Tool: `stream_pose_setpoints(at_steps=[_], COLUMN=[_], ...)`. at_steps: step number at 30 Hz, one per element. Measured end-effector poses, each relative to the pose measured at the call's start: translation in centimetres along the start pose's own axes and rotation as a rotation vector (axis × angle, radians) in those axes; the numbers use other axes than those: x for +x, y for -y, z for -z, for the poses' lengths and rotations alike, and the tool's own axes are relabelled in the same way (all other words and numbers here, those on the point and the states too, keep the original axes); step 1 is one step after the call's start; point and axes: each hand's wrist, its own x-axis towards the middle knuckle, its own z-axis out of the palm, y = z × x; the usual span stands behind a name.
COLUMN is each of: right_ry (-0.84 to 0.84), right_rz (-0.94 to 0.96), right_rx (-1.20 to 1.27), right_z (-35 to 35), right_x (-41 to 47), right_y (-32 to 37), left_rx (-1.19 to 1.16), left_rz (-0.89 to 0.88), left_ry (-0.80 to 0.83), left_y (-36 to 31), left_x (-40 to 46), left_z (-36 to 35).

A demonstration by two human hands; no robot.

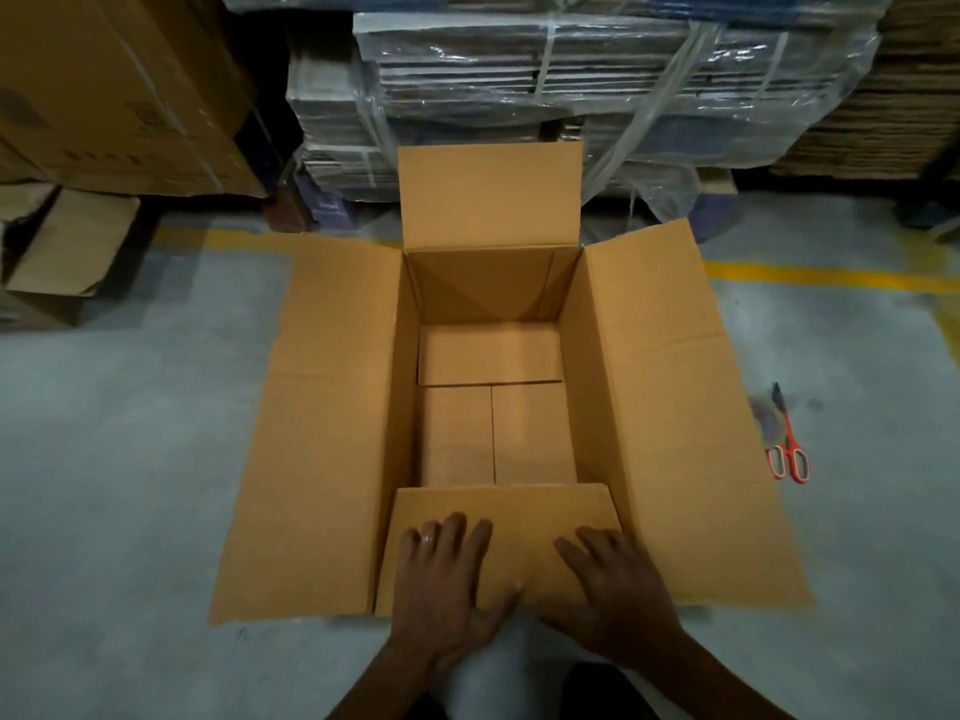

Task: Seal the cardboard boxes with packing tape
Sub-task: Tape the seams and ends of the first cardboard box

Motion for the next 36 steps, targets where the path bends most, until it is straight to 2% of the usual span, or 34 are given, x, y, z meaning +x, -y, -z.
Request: stream_pose_setpoints(at_steps=[2,3,5,9,11,13,16,19,22,29,36], right_ry=[0.098,0.083,0.009,-0.162,-0.206,-0.249,-0.272,-0.266,-0.247,-0.268,-0.286], right_rz=[-0.069,-0.085,-0.154,-0.191,-0.196,-0.208,-0.229,-0.237,-0.246,-0.209,-0.255], right_rx=[0.057,0.116,0.231,0.257,0.369,0.521,0.700,0.779,0.868,1.175,1.563], right_z=[4.4,6.0,9.0,14.0,17.0,18.8,19.1,18.2,17.2,18.1,19.9], right_x=[3.0,4.9,9.6,19.8,24.0,26.8,29.0,30.5,32.6,37.5,36.9], right_y=[0.4,0.3,-0.7,-4.7,-6.6,-8.1,-9.2,-9.6,-9.8,-9.1,-9.9], left_rx=[-0.002,0.026,0.121,0.262,0.277,0.218,0.202,0.210,0.179,0.156,0.177], left_rz=[-0.001,0.005,0.034,0.120,0.167,0.238,0.317,0.306,0.255,0.269,0.274], left_ry=[-0.053,-0.073,-0.124,-0.202,-0.271,-0.257,-0.127,-0.071,-0.094,-0.109,-0.103], left_y=[0.4,0.7,1.7,4.4,6.5,9.0,12.0,13.5,14.1,14.3,14.2], left_x=[3.9,6.2,11.2,19.5,22.8,25.1,25.9,25.4,25.3,26.1,26.0], left_z=[2.7,4.0,6.5,11.9,15.0,16.7,15.8,13.0,10.9,10.2,10.1])
